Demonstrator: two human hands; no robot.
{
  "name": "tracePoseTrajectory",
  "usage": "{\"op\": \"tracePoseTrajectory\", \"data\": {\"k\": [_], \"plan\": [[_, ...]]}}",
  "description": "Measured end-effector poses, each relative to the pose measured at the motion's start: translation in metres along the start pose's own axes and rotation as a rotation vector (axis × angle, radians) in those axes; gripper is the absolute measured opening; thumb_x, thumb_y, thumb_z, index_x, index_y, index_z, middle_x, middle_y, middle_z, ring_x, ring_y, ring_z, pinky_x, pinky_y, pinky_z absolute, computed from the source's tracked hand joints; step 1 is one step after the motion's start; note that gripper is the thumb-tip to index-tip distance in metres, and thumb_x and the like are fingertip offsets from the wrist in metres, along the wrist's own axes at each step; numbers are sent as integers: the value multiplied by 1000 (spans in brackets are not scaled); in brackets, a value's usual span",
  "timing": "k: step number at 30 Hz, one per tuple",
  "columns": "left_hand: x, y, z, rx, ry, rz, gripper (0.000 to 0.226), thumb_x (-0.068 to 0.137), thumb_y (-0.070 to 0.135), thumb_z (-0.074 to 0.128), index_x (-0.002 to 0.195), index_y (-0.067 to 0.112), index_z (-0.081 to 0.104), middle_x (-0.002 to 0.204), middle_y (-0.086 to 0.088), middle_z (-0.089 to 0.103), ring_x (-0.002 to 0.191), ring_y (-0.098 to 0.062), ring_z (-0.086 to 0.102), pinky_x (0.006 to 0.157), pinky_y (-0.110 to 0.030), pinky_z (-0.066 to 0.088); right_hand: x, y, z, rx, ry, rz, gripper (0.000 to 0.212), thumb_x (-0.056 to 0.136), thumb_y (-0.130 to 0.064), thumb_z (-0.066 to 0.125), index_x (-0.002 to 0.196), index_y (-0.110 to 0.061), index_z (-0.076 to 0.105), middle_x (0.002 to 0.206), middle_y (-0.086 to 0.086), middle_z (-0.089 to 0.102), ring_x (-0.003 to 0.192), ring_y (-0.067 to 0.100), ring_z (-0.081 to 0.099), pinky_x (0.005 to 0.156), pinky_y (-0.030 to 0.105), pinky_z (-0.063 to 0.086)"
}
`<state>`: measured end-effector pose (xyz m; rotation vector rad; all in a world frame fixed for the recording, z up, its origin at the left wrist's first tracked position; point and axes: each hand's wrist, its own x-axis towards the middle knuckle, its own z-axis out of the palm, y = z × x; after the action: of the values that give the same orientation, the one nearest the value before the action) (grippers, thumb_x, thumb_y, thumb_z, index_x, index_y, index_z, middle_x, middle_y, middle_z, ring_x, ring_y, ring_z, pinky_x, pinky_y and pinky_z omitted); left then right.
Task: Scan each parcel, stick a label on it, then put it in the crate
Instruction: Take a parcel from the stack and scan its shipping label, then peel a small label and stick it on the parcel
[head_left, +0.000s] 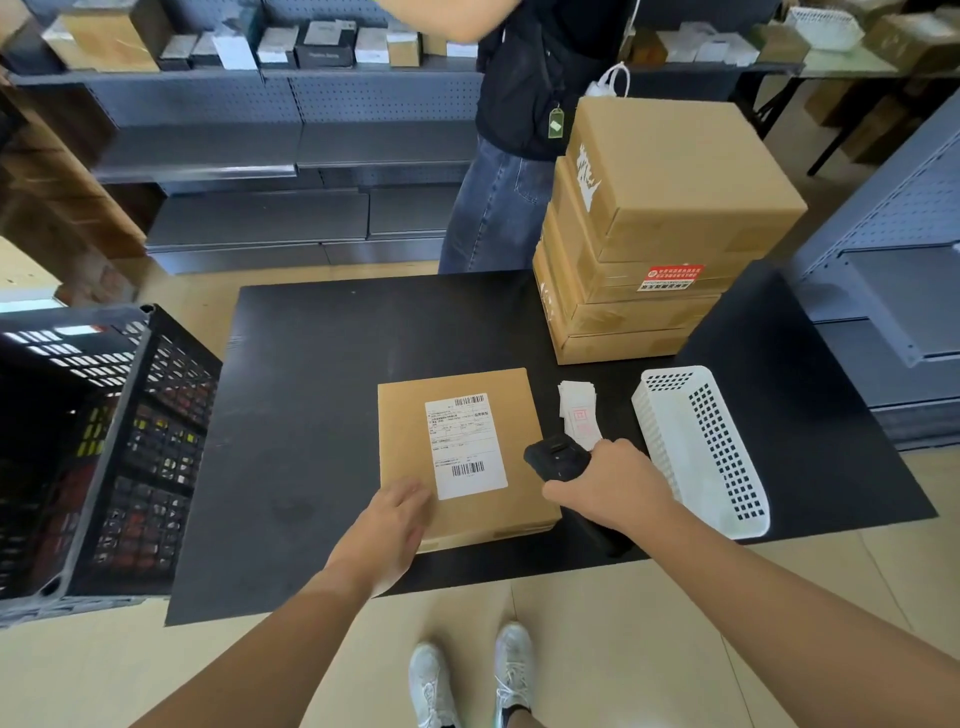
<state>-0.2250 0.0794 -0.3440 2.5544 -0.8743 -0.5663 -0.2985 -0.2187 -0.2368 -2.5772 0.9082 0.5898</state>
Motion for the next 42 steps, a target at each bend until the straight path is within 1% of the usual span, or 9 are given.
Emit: {"op": "tracePoseTrajectory", "data": {"k": [9,12,16,23,28,32,35,38,42], "plan": [[-1,-15,18,7,126,88,44,95,17,64,138,13,59,143,-2,52,130,-23,49,108,-32,42,31,48,64,108,68,190,81,62,-69,75,116,-11,54,105,4,54,96,24,61,78,38,57],[-5,-15,20,5,170,87,46,99,34,47,138,14,59,143,0,52,131,-20,47,107,-28,38,47,54,88,125,49,211,83,65,-69,77,118,-10,53,110,6,54,101,26,61,77,37,54],[-8,-11,23,-41,191,70,46,98,32,47,138,12,59,144,0,50,132,-16,43,113,-13,24,64,56,107,115,42,212,82,70,-67,78,121,-8,53,116,10,55,105,29,62,75,36,51],[-8,-8,24,-66,203,57,50,96,35,44,138,12,59,145,0,49,134,-18,44,110,-31,39,76,55,107,66,70,195,80,73,-68,76,118,-8,53,115,10,56,105,30,61,76,38,51],[-2,-2,14,-32,197,53,45,83,9,68,128,16,62,136,7,49,122,-14,46,101,-29,39,76,55,106,41,57,182,82,74,-72,73,121,-8,53,116,9,55,108,29,60,79,39,53],[11,10,3,40,212,55,39,81,22,62,120,22,61,119,11,53,108,-18,54,91,-32,42,74,57,96,39,74,194,88,75,-84,60,122,-10,55,115,8,57,108,27,58,73,35,49],[49,43,-8,42,213,42,38,88,38,57,121,21,65,119,7,61,113,-18,54,97,-28,37,82,64,84,204,149,149,68,88,-69,59,125,-12,60,113,8,61,105,25,61,80,37,55],[118,98,-12,65,164,135,33,94,33,63,123,19,66,119,3,65,116,-21,55,100,-37,42,100,72,72,376,216,114,44,96,-46,65,128,-15,63,113,6,65,95,18,65,76,27,54],[216,166,4,179,-28,170,30,97,32,59,122,17,65,114,-3,62,111,-23,56,92,-38,49,127,79,74,487,214,137,38,95,-42,69,121,-15,65,112,4,69,97,17,67,79,24,51]]}}
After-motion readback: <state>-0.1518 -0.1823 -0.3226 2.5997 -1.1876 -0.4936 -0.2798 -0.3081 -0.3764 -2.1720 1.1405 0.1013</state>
